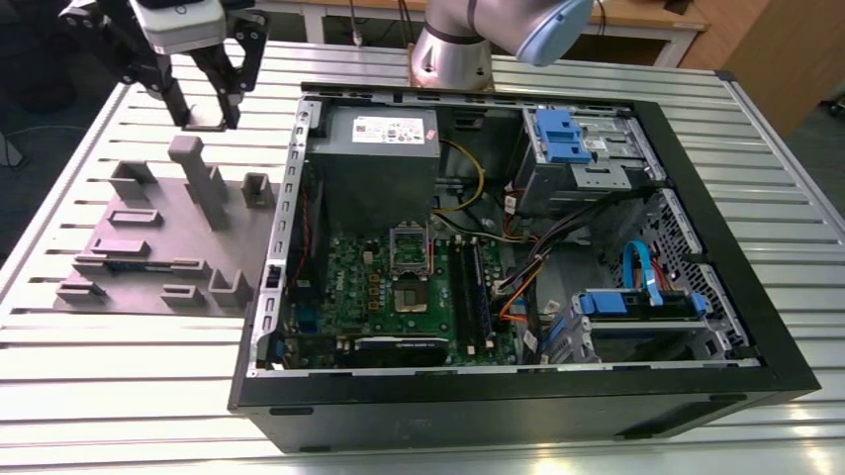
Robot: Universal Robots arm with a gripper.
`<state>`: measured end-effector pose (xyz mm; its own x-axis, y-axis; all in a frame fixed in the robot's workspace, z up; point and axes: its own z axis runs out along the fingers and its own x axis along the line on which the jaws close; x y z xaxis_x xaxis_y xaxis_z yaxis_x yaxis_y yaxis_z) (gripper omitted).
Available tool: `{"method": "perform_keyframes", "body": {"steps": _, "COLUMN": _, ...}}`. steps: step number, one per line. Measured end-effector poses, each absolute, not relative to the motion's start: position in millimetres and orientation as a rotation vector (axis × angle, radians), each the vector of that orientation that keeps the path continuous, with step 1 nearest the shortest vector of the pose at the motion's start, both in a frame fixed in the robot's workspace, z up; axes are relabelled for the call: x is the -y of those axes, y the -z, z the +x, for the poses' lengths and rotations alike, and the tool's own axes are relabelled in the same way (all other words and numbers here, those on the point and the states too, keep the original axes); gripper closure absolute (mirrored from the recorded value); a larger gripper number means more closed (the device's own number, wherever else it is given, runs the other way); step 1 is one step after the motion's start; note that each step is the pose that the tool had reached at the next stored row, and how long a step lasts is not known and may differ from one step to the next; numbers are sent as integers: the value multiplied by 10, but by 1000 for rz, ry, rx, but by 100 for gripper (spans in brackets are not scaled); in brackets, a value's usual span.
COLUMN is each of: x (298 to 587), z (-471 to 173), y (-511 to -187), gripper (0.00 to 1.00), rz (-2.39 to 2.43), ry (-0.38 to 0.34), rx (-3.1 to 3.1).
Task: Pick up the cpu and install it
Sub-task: 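Pick up the cpu and move it towards the insertion slot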
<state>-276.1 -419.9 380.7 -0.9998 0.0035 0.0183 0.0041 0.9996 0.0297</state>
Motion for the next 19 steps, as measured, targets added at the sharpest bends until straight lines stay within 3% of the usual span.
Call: {"method": "perform_keyframes", "body": {"steps": 19, "x": 4199, "z": -2526, "y": -3807, "gripper": 53, "rz": -6, "ry": 47, "rx": 3123}}
